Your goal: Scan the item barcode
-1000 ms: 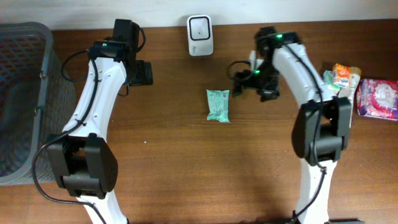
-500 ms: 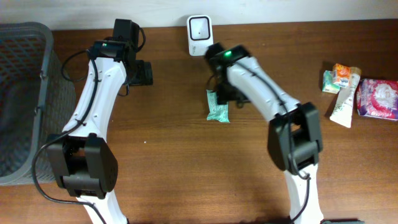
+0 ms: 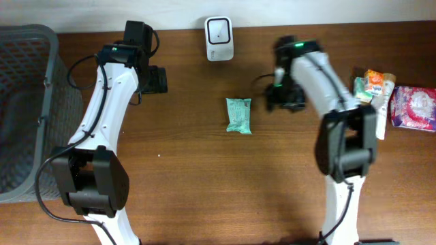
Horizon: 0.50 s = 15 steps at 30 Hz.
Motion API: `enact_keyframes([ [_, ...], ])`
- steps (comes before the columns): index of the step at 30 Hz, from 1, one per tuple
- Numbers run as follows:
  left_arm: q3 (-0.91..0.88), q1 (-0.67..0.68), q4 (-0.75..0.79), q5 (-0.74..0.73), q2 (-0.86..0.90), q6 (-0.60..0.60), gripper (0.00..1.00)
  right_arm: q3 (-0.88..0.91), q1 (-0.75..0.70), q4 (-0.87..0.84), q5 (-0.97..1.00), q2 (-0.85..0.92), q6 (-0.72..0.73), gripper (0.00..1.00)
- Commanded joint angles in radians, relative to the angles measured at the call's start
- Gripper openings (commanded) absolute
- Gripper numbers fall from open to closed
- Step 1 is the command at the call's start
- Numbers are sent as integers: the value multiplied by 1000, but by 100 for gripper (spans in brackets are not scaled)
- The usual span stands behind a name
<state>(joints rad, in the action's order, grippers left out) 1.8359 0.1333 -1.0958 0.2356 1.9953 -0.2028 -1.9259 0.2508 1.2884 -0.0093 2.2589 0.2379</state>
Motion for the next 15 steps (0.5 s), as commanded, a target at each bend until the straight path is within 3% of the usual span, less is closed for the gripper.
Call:
enact_keyframes([
  [1, -3, -1, 2, -5, -13, -13, 99, -6, 213, -80, 293, -40, 285, 66],
  [4, -3, -1, 2, -4, -13, -13, 99, -2, 358, -145, 467, -9, 429, 66],
  [10, -3, -1, 2, -5, -13, -13, 99, -2, 400, -190, 496, 130, 432, 64],
  [14, -3, -1, 2, -4, -13, -13, 99, -1, 395, -162, 496, 152, 422, 43],
  [15, -3, -1, 2, -4, -13, -13, 99, -1, 394, -159, 496, 152, 421, 32],
])
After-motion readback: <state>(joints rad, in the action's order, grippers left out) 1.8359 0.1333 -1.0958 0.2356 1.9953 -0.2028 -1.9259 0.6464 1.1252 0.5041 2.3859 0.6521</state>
